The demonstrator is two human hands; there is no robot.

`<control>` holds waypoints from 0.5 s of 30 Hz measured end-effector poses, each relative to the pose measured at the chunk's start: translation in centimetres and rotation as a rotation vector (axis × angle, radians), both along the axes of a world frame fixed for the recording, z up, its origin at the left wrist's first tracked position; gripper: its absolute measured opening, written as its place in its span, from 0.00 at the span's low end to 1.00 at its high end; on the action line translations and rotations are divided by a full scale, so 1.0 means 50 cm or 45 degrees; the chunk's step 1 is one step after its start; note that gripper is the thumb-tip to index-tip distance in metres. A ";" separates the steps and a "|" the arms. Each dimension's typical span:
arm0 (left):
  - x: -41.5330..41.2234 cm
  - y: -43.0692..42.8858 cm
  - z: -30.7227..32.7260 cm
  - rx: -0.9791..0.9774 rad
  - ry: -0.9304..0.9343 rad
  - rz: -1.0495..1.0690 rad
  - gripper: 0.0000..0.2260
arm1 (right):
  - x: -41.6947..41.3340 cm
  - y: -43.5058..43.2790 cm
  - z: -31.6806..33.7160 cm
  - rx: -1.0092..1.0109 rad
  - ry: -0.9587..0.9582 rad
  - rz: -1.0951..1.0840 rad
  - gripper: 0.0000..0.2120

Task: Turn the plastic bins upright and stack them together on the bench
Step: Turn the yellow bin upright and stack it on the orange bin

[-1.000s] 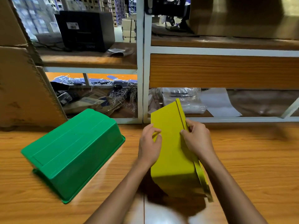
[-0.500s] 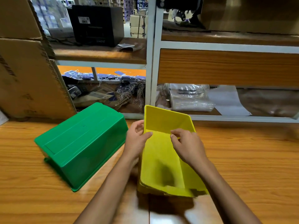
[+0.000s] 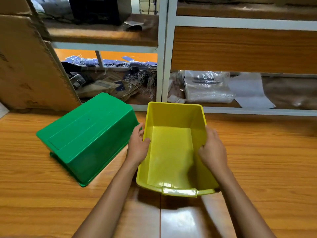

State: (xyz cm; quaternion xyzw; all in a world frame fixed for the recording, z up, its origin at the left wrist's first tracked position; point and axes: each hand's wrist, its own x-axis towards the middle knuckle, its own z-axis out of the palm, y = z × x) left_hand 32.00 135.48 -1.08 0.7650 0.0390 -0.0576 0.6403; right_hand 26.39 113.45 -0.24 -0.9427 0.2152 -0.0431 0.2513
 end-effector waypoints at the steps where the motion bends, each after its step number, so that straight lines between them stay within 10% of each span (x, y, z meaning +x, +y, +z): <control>1: 0.003 -0.001 0.000 0.014 0.029 -0.003 0.25 | 0.001 -0.006 -0.001 0.042 -0.020 -0.079 0.33; 15: 0.004 -0.001 -0.006 0.026 0.224 0.080 0.16 | -0.013 -0.036 -0.039 0.373 -0.073 -0.101 0.09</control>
